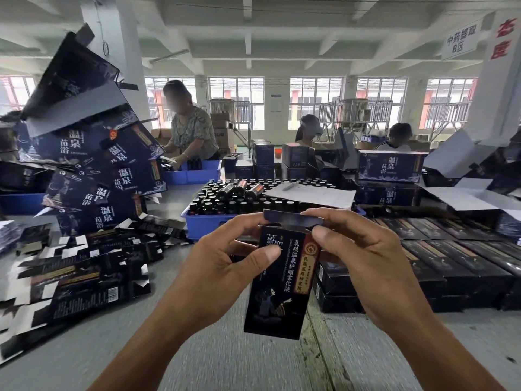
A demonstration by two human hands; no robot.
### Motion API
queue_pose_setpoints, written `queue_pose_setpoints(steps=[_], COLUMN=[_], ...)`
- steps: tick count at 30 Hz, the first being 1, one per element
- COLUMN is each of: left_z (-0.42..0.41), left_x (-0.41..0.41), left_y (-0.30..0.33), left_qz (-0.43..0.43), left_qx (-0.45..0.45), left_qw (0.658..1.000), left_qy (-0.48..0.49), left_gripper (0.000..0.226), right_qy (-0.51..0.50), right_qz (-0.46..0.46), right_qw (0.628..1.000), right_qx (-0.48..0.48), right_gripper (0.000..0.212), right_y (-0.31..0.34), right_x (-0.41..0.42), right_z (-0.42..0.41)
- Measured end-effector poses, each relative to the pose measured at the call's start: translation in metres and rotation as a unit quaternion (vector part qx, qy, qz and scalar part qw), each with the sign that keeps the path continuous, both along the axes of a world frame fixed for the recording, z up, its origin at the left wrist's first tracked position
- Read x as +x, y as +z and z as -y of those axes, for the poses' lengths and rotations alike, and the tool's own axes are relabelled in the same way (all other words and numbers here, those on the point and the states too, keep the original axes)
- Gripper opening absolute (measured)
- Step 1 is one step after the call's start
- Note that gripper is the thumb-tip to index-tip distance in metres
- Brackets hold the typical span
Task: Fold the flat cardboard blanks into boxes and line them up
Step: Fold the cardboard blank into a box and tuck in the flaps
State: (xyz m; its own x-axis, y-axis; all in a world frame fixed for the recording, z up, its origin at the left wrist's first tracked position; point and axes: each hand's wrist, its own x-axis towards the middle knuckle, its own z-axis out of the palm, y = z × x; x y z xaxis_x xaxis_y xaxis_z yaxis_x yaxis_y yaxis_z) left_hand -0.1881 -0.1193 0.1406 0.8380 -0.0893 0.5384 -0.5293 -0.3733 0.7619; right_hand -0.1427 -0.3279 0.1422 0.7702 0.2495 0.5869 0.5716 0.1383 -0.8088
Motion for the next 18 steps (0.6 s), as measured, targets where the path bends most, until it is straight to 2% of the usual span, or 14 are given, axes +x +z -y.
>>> queue_pose_setpoints(steps=[5,12,18], left_z=[0.0032,0.0018,0.0018], left_x=[0.0004,0.0014,0.0019], left_y=[-0.0014,-0.0014,-0.0022], left_qz=[0.004,0.002,-0.004], left_qx=[-0.024,-0.058,-0.082], left_qw=[1.000,0.998,0.997], left_qy=[0.010,0.012,0.002], left_gripper=[0.035,0.034,0.043], right_qy=[-0.020,-0.046,-0.062], right_qz=[-0.006,0.019,0.039], right_qw=[1.000,0.999,0.997], right_qx=[0.011,-0.007,-0.016], right_gripper=[0.031,0.026,0.023], right_y=[-0.0012,-0.0031,-0.0047], right_x=[0.0017,-0.0010,-0.0030], right_z=[-0.0003,-0.0010,-0.0030])
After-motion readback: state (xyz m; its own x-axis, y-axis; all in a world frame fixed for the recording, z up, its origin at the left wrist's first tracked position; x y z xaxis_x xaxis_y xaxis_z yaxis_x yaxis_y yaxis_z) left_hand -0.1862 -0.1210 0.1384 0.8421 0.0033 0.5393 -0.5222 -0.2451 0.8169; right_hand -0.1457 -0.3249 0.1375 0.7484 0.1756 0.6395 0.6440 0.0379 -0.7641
